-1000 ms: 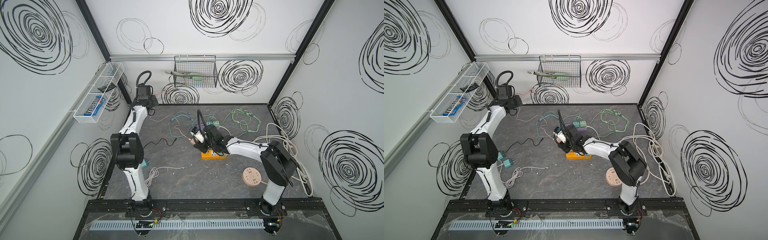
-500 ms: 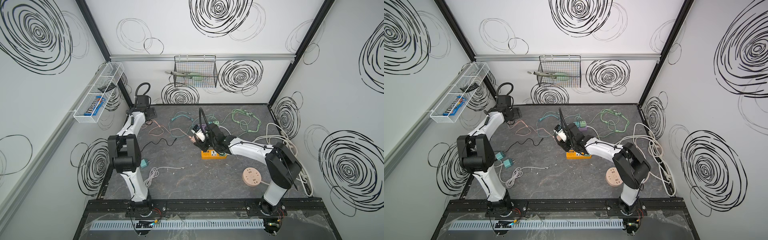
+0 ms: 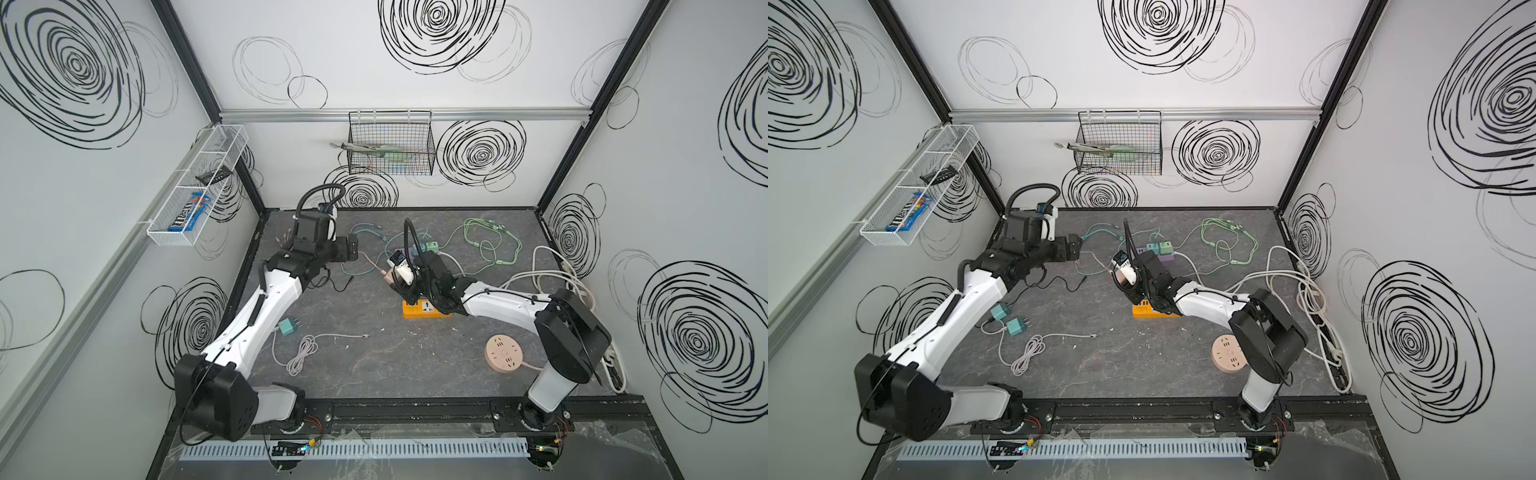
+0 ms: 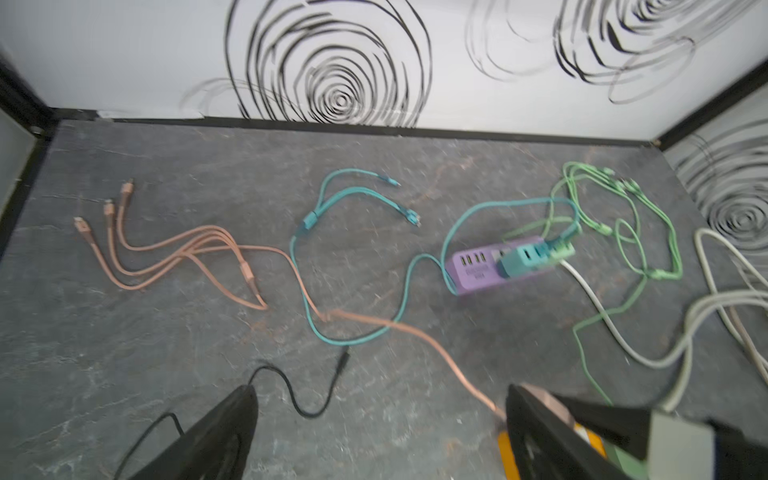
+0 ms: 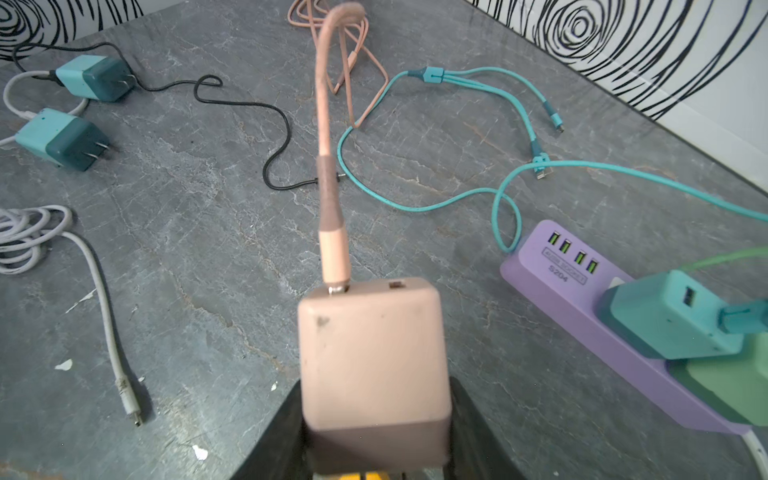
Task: Insert the plug
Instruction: 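Bring the left gripper to the pink charger held by the right gripper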
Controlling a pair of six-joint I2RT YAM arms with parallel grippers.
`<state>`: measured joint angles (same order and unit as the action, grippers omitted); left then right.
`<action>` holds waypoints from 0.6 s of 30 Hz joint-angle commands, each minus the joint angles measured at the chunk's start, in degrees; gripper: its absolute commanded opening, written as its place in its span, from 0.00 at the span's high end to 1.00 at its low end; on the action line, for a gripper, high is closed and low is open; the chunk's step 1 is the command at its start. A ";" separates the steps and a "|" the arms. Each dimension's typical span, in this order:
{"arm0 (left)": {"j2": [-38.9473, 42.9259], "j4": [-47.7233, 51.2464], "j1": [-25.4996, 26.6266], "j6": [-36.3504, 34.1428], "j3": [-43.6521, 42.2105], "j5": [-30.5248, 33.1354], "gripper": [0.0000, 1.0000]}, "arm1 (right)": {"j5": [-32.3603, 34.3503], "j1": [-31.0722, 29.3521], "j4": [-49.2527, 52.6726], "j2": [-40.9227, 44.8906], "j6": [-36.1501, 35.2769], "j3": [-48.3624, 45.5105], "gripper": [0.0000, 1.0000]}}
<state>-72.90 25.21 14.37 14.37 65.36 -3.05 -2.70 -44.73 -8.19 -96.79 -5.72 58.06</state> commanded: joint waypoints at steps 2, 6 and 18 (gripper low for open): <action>5.36 -3.11 -0.32 -0.53 -4.44 -8.30 0.04 | 1.96 -0.29 -6.39 3.33 -1.27 -2.08 0.75; 6.39 -3.71 -0.24 0.04 -8.12 -21.06 0.04 | 2.61 -0.34 -8.46 4.15 -1.71 -3.13 0.74; -4.59 -2.16 4.29 -2.49 -5.16 -33.90 0.09 | -1.98 -0.74 -18.80 10.73 -14.88 -11.64 0.73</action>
<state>-75.77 23.70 18.48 13.52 57.19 -32.01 -2.85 -45.04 -21.06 -89.12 -13.28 48.45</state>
